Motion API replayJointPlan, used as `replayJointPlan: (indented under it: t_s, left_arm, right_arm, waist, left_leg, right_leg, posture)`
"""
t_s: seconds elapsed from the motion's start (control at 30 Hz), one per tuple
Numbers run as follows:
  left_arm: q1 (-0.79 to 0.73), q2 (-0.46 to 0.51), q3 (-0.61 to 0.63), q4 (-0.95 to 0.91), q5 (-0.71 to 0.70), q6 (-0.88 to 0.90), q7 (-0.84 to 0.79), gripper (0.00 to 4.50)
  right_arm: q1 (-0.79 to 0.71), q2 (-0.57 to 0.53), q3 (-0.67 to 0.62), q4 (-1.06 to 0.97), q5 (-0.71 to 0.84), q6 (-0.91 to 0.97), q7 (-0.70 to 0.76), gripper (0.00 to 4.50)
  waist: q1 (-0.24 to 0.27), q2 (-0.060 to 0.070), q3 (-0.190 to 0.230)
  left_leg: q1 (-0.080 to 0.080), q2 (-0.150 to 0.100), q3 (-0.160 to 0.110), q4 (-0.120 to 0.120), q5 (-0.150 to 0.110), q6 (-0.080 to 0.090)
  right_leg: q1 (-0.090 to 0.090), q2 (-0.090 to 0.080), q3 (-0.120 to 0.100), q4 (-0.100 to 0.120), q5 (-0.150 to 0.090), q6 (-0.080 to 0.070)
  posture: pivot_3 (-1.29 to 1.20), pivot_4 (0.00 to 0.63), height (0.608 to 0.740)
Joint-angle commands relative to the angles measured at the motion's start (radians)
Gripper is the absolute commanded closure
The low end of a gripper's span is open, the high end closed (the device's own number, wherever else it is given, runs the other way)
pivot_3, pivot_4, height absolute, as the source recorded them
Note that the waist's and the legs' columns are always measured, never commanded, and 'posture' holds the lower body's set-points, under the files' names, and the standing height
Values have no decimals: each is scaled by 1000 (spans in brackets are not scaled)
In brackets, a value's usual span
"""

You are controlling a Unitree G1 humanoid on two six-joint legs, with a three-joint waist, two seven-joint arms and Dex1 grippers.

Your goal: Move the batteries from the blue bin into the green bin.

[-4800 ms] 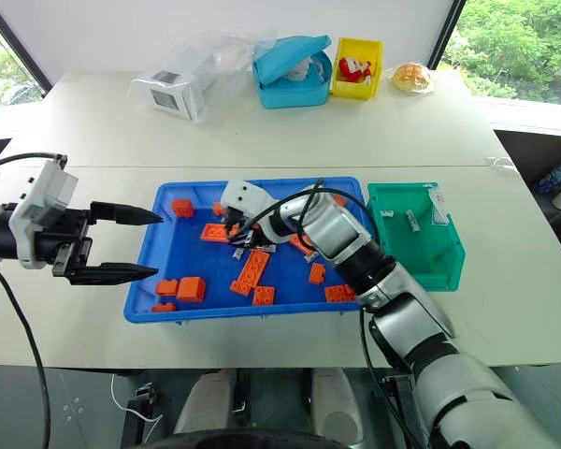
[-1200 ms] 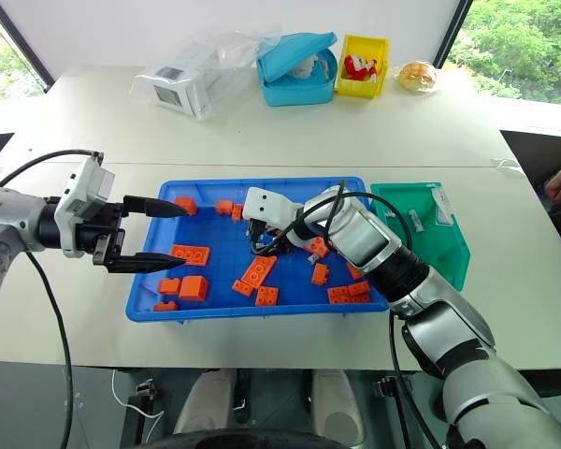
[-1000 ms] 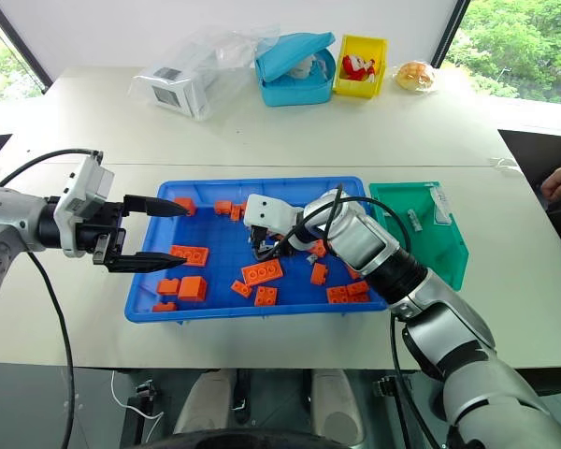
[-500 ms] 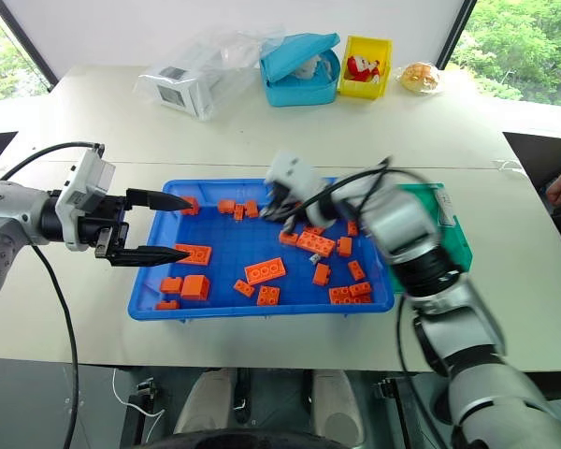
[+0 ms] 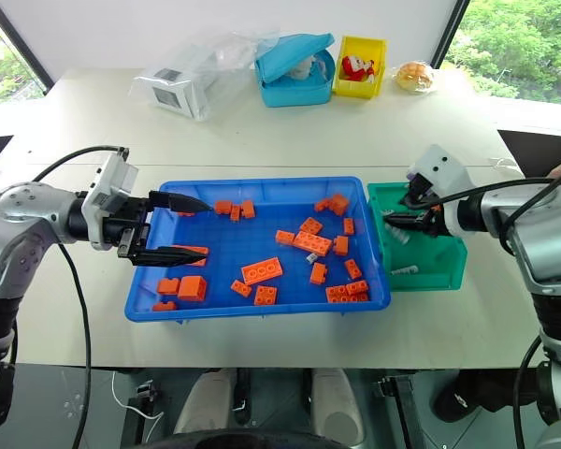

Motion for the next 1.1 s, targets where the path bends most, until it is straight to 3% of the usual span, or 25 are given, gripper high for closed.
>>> replayJointPlan:
  t_s: [0.03, 0.27, 0.53, 0.8, 1.1]
  left_arm:
    - [-26, -1, 1, -6, 4, -20, -12, 0]
    - [-38, -4, -4, 2, 9, -24, -16, 0]
    - [-30, 3, 6, -11, 5, -17, -6, 0]
    - [-1, 22, 35, -38, -9, -4, 11, 0]
    - [19, 25, 51, -60, -17, 9, 26, 0]
  right_arm:
    - [-56, 4, -15, -41, 16, -23, -22, 464]
    - [-169, 78, 77, -105, 79, 11, -13, 464]
    - [-171, 234, 248, -133, 75, 58, -90, 464]
    - [-148, 256, 361, -120, 48, 64, -124, 464]
    - [-134, 273, 381, -64, 36, 46, -146, 464]
  waist:
    - [-3, 0, 0]
    - [2, 0, 0]
    - [5, 0, 0]
    - [5, 0, 0]
    - [5, 0, 0]
  left_leg:
    - [0, 0, 0, 0, 0, 0]
    - [1, 1, -1, -1, 0, 0]
    - [-1, 0, 0, 1, 0, 0]
    - [-1, 0, -1, 1, 0, 0]
    - [-1, 0, -1, 1, 0, 0]
  right_leg:
    - [0, 0, 0, 0, 0, 0]
    - [0, 1, 0, 1, 0, 0]
    - [0, 0, 0, 0, 0, 0]
    - [0, 0, 0, 1, 0, 0]
    - [0, 0, -1, 1, 0, 0]
  posture:
    - [0, 150, 736]
    - [0, 150, 736]
    - [0, 150, 736]
    - [0, 150, 736]
    - [0, 150, 736]
